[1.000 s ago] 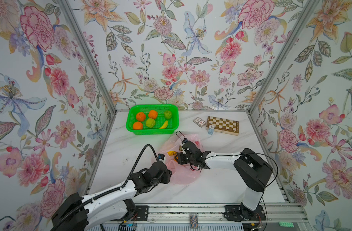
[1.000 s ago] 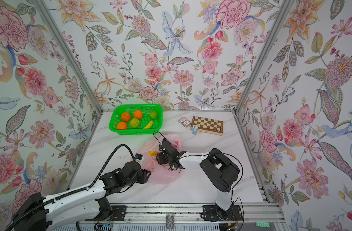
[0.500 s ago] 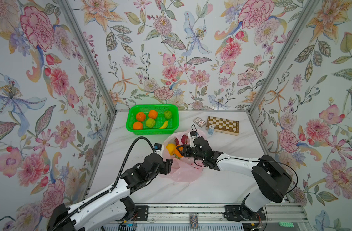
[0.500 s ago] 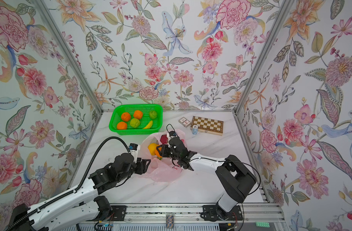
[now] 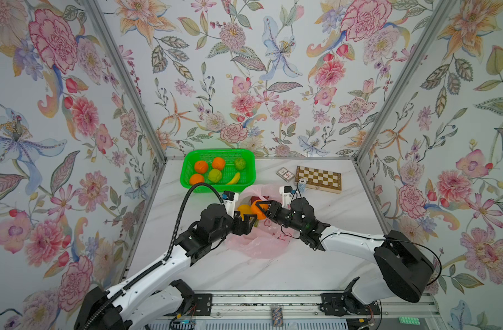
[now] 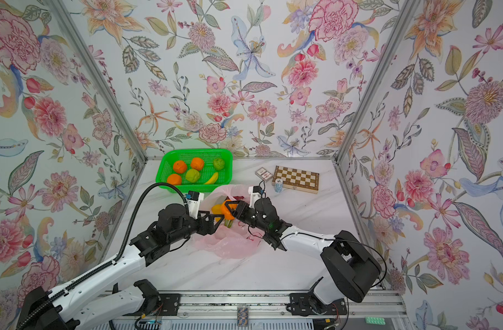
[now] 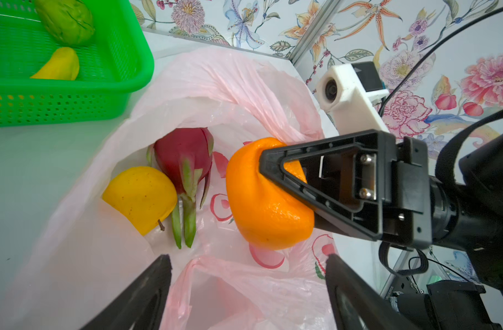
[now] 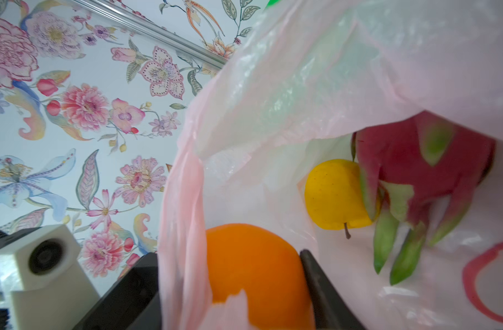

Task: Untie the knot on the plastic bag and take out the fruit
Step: 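Lift the orange out of the bag with the right gripper toward the left gripper, then take the orange with the left gripper while the right gripper releases it, then carry the orange with the left gripper to the basket while the right withdraws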

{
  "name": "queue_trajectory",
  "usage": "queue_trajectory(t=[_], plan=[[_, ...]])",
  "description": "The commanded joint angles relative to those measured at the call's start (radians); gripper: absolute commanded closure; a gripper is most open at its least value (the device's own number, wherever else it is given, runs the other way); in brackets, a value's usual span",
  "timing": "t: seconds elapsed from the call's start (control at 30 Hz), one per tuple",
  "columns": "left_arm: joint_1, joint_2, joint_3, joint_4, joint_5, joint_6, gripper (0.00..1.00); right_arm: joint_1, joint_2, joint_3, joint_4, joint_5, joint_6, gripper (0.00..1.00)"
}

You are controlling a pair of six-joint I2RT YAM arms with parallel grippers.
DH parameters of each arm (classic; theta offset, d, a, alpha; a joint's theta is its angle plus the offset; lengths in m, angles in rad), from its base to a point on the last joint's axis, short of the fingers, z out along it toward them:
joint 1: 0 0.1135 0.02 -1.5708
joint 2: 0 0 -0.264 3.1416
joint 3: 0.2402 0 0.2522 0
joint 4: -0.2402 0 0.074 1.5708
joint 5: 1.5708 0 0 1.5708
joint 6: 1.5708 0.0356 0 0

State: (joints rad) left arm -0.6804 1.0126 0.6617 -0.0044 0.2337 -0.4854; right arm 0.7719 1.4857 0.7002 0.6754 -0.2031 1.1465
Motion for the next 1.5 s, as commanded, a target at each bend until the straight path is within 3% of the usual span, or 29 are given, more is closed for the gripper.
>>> queue_trajectory(t=[0.0, 0.2, 0.53, 0.6, 0.73, 1.13, 1.27, 1.47], plan=[[0.005, 0.040, 0.027, 0.104, 0.074, 0.024, 0.12, 0.008, -0.018, -0.021, 0.118, -0.015, 0.120, 0.54], [0.005, 0.120, 0.073, 0.139, 0.068, 0.024, 0.15, 0.011, -0.036, -0.018, 0.128, -0.035, 0.139, 0.55], [0.008, 0.186, 0.116, 0.189, 0.101, -0.011, 0.51, 0.027, -0.058, -0.039, 0.144, -0.031, 0.174, 0.54], [0.009, 0.180, 0.116, 0.182, 0.100, -0.012, 0.55, 0.026, -0.069, -0.049, 0.139, -0.029, 0.173, 0.46], [0.009, 0.152, 0.118, 0.134, 0.103, 0.000, 0.59, 0.009, -0.122, -0.075, 0.090, -0.017, 0.159, 0.21], [0.008, -0.024, 0.114, 0.043, 0.145, 0.109, 0.62, -0.036, -0.435, -0.107, -0.195, 0.043, -0.044, 0.11], [0.009, -0.033, 0.196, -0.024, 0.075, 0.156, 0.62, -0.051, -0.505, -0.034, -0.355, 0.100, -0.176, 0.10], [0.048, 0.006, 0.306, -0.076, -0.144, 0.118, 0.66, -0.061, -0.518, 0.059, -0.488, 0.151, -0.329, 0.07]])
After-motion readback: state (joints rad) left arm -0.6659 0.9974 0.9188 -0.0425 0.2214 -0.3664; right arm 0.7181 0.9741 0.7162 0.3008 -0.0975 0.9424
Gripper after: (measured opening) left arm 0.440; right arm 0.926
